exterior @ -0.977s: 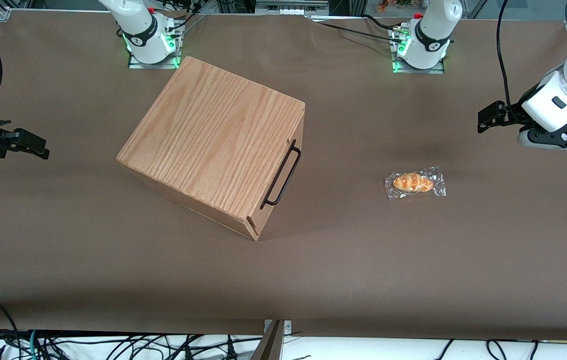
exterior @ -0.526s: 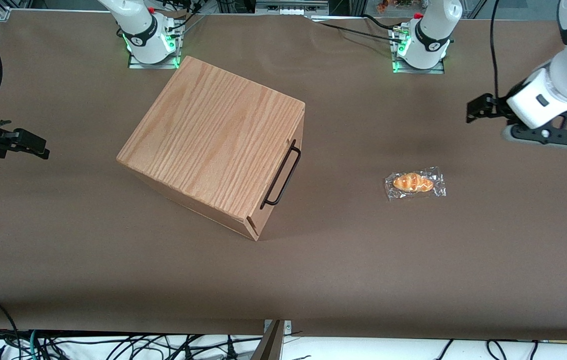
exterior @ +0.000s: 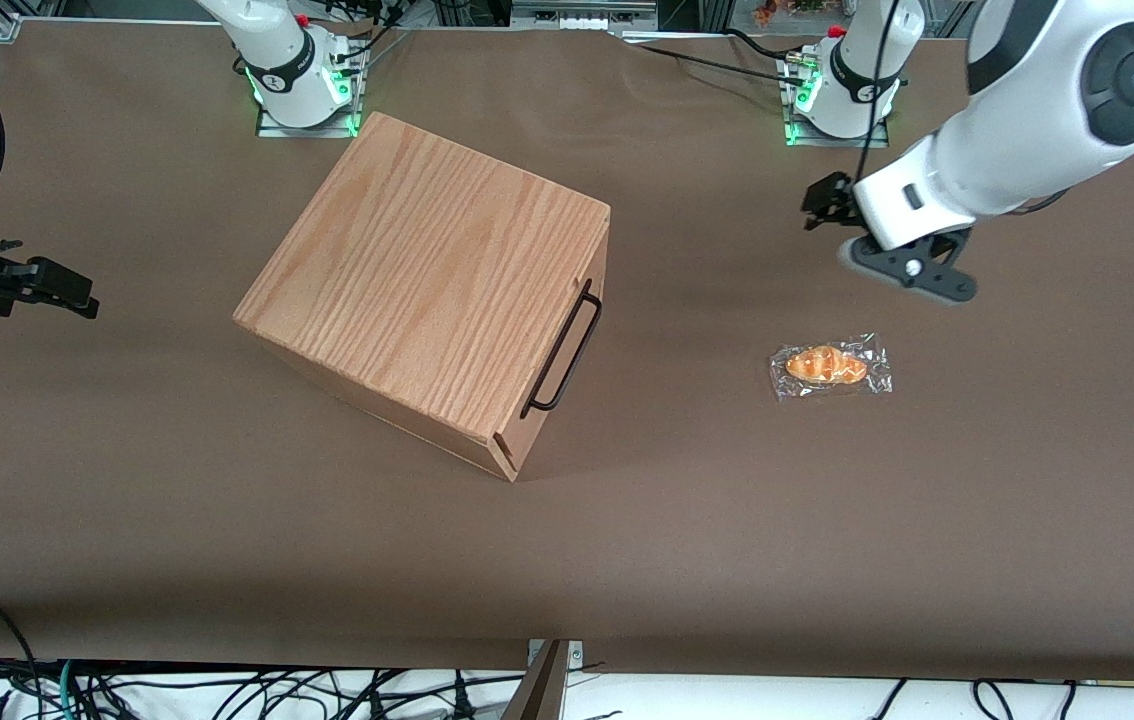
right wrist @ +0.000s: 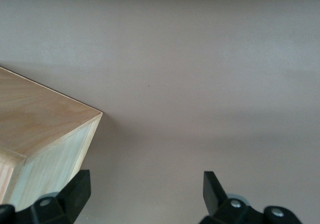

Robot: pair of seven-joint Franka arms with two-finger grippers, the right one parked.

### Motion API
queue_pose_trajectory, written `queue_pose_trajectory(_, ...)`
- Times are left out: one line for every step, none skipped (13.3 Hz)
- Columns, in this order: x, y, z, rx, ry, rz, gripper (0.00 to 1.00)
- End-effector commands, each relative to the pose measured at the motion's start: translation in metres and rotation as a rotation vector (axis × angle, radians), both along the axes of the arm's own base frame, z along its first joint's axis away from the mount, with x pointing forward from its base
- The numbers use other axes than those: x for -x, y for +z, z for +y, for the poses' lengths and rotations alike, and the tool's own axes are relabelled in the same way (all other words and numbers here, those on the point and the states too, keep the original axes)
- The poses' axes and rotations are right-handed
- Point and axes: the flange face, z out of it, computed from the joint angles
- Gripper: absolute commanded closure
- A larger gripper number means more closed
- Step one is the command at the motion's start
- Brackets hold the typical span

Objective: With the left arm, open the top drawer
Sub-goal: 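Move the left gripper to the black drawer handle and align with it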

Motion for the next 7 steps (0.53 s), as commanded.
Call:
queue_pose_trajectory(-0.05,-0.016,-0.029,0.093,-0.005,0.011,0.0)
queue_pose_trajectory(-0.054,-0.021,-0.049,0.116,-0.022,-0.003,0.0)
queue_pose_trajectory(-0.057,-0.026,-0.065,0.149,-0.022,-0.024,0.0)
queue_pose_trajectory(-0.057,-0.034,-0.088,0.165,-0.033,-0.058,0.0)
queue_pose_trajectory(-0.058,-0.043,-0.108,0.171,-0.027,-0.086,0.0)
queue_pose_trajectory(-0.058,-0.053,-0.127,0.178,-0.01,-0.109,0.0)
queue_pose_trajectory(-0.059,-0.059,-0.141,0.184,0.015,-0.131,0.0)
